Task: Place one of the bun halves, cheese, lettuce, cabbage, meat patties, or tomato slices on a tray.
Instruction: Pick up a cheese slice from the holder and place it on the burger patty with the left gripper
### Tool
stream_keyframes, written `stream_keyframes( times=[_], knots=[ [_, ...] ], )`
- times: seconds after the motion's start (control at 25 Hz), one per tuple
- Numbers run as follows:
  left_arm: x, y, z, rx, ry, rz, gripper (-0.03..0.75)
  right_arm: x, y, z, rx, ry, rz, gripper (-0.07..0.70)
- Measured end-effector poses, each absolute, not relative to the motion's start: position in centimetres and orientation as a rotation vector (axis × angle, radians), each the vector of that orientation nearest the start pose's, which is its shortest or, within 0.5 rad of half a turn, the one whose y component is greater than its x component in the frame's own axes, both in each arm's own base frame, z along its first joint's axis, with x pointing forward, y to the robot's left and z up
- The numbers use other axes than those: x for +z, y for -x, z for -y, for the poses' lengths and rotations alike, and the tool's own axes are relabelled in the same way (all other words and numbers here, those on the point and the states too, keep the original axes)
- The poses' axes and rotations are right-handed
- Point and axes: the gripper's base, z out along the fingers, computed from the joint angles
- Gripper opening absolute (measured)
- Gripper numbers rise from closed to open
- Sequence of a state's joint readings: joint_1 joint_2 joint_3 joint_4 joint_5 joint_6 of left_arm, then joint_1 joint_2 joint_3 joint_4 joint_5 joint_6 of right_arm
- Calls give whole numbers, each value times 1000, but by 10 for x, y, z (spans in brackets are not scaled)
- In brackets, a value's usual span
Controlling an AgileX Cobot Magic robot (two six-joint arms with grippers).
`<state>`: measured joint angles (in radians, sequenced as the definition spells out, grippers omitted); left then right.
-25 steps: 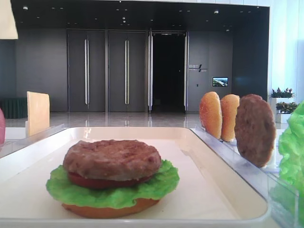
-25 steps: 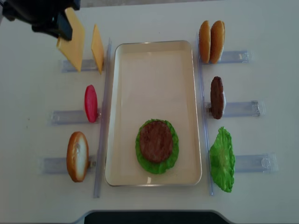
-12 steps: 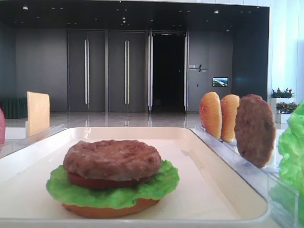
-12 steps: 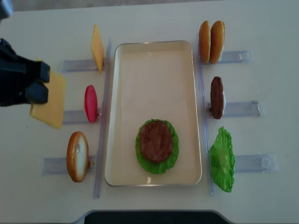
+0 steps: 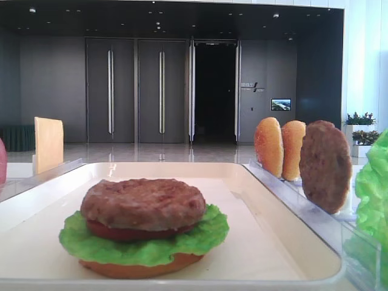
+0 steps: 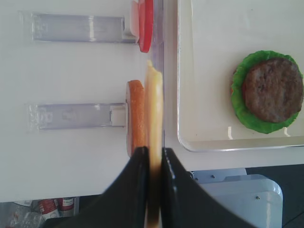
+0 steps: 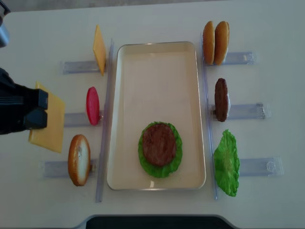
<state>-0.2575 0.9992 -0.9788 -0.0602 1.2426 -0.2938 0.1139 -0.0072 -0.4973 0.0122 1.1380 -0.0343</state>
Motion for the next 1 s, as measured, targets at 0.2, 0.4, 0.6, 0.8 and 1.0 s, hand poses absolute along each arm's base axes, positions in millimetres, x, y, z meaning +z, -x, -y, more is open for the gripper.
stream_keyframes(
  times=[0.2, 0.4, 0.6, 0.8, 1.0],
  knots=[
    [336, -157, 47, -238, 62, -2769, 34, 270, 9, 0, 67, 162, -2111, 314],
    [337, -156, 51, -297, 71, -2774, 34, 270, 9, 0, 65, 162, -2111, 314],
    [339, -159, 55, -375, 76, -2732, 34, 270, 9, 0, 67, 162, -2111, 314],
    [332, -174, 69, -512, 22, -2731, 34, 270, 9, 0, 67, 162, -2111, 314],
    [319, -197, 88, -655, -56, -2723, 34, 270, 9, 0, 67, 162, -2111, 314]
  ],
)
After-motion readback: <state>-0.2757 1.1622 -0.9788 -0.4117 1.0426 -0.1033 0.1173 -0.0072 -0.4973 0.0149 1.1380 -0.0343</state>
